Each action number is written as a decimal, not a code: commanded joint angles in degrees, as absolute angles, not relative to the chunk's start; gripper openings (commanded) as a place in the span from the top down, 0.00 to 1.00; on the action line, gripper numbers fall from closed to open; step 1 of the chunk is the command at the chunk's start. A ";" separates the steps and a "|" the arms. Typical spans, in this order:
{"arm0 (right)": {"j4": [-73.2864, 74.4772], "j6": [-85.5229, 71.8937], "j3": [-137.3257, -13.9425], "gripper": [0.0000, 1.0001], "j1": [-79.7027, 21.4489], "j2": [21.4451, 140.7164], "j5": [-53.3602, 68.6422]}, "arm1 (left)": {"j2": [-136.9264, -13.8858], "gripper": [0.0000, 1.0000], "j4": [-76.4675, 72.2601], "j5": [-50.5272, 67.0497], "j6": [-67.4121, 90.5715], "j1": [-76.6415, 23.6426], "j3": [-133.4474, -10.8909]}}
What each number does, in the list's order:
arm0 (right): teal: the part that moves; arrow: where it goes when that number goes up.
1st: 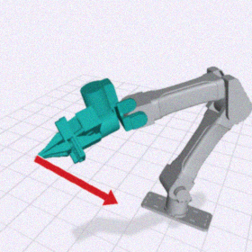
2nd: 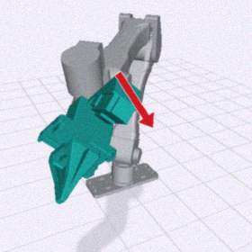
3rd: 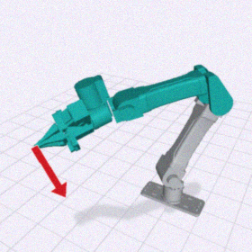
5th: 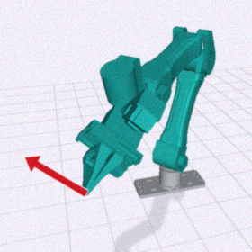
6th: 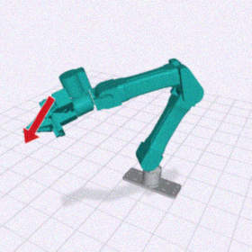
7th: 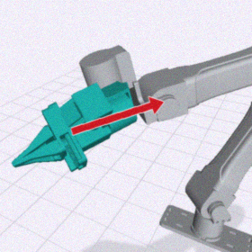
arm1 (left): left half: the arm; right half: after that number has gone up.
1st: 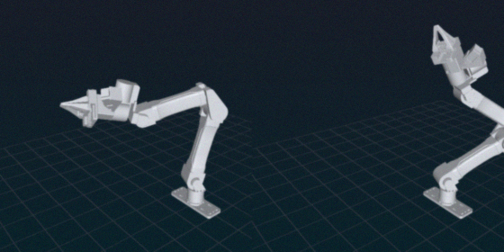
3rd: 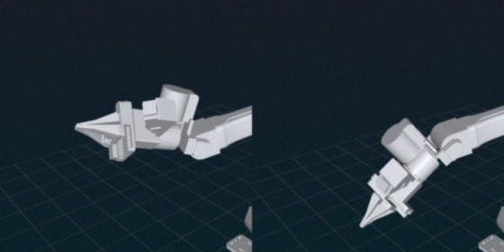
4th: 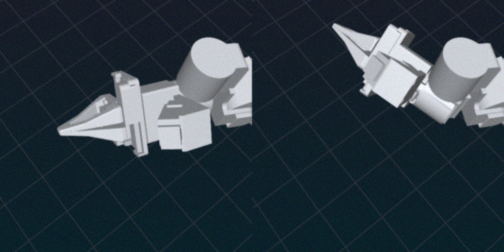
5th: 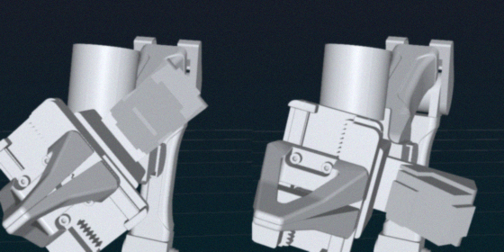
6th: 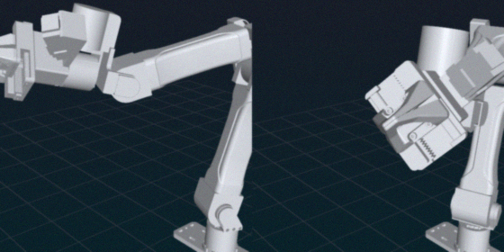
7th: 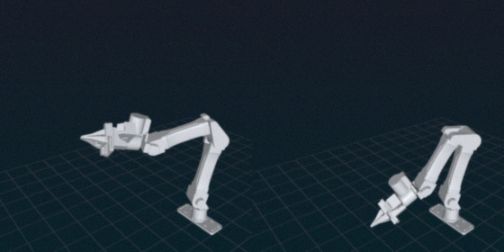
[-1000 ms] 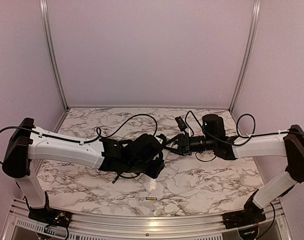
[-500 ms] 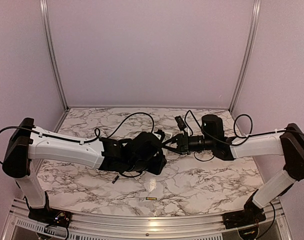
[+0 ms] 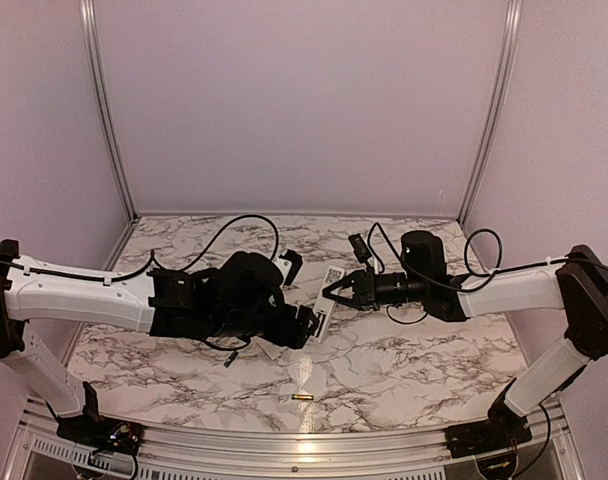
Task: Load the batteries into the remote control
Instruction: Pass from the left arm to the right, then pick up the battery from the center of the board.
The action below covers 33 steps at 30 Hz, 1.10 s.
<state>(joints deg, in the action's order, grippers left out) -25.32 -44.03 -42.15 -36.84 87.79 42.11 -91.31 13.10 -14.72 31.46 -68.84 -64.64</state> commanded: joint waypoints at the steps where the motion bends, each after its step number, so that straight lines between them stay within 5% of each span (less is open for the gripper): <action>1: -24.04 -41.54 -41.44 1.00 -36.13 86.69 42.53 | -82.28 0.16 20.46 -12.92 31.43 -64.30 -59.22; 6: -23.43 -40.25 -41.26 1.00 -36.04 87.17 43.13 | -78.30 0.19 27.60 -8.71 30.17 -58.28 -54.26; 20: -23.42 -39.74 -40.98 1.00 -36.04 87.85 44.08 | -93.36 0.62 36.66 -6.86 26.52 -55.20 -58.53; 33: -23.29 -39.26 -41.18 1.00 -35.95 88.39 44.86 | -99.40 0.73 38.43 -6.79 24.58 -54.16 -60.34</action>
<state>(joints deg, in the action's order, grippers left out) -23.07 -40.29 -40.58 -36.34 87.79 43.88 -97.93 36.75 -7.46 25.61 -54.74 -59.24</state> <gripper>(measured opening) 0.185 0.281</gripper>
